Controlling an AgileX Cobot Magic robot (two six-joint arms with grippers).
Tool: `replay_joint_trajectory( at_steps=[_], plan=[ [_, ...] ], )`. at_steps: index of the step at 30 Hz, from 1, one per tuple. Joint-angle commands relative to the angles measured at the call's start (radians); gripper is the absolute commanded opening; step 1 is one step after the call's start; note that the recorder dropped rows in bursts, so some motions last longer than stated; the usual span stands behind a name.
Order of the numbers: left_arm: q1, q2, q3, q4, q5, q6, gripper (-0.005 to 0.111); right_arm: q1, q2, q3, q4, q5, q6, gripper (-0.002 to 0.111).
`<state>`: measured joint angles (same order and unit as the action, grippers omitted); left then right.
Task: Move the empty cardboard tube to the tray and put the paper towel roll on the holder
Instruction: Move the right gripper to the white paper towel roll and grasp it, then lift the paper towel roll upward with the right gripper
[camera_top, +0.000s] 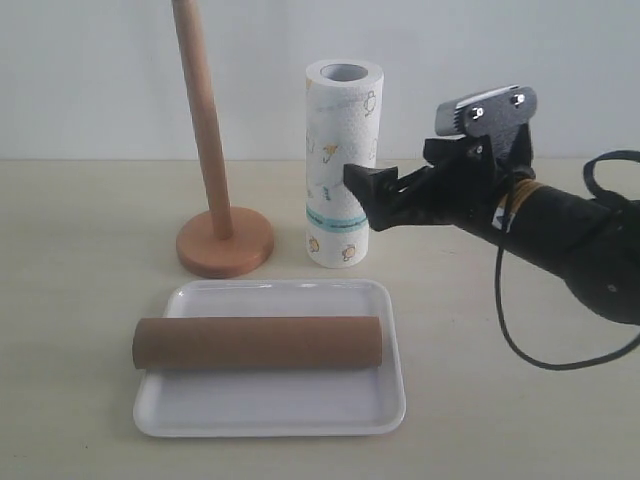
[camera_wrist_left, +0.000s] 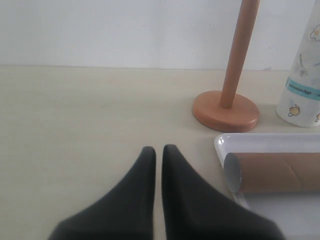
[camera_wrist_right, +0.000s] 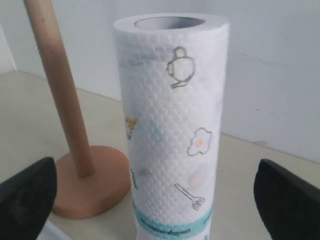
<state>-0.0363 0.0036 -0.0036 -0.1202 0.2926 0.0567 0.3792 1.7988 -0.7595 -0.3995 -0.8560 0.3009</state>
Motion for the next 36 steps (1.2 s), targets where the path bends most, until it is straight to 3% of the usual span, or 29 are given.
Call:
replay_joint_trajectory(
  at_steps=[1,5,18,25,27,29,31,33,36],
  plan=[
    [0.004,-0.004,0.004,0.007,0.002,0.005,0.004,0.002,0.12,-0.074,-0.073,-0.127,-0.004,0.105],
    [0.004,-0.004,0.004,0.007,0.002,0.005,0.004,0.002,0.23,-0.161,-0.065,-0.219,-0.021,0.105],
    [0.004,-0.004,0.004,0.007,0.002,0.005,0.004,0.002,0.419,-0.43,0.018,-0.204,-0.052,0.105],
    [0.004,-0.004,0.004,0.007,0.002,0.005,0.004,0.002,0.43,-0.52,0.016,-0.047,0.141,0.102],
    [0.004,-0.004,0.004,0.007,0.002,0.005,0.004,0.002,0.43,-0.532,0.004,-0.037,0.218,0.09],
    [0.004,-0.004,0.004,0.007,0.002,0.005,0.004,0.002,0.43,-0.532,0.0,-0.037,0.221,0.068],
    [0.004,-0.004,0.004,0.007,0.002,0.005,0.004,0.002,0.43,-0.532,0.0,-0.032,0.221,0.039],
    [0.004,-0.004,0.004,0.007,0.002,0.005,0.004,0.002,0.43,-0.532,0.008,-0.027,0.212,0.002],
    [0.004,-0.004,0.004,0.007,0.002,0.005,0.004,0.002,0.43,-0.532,0.03,-0.027,0.209,0.002]
  ],
)
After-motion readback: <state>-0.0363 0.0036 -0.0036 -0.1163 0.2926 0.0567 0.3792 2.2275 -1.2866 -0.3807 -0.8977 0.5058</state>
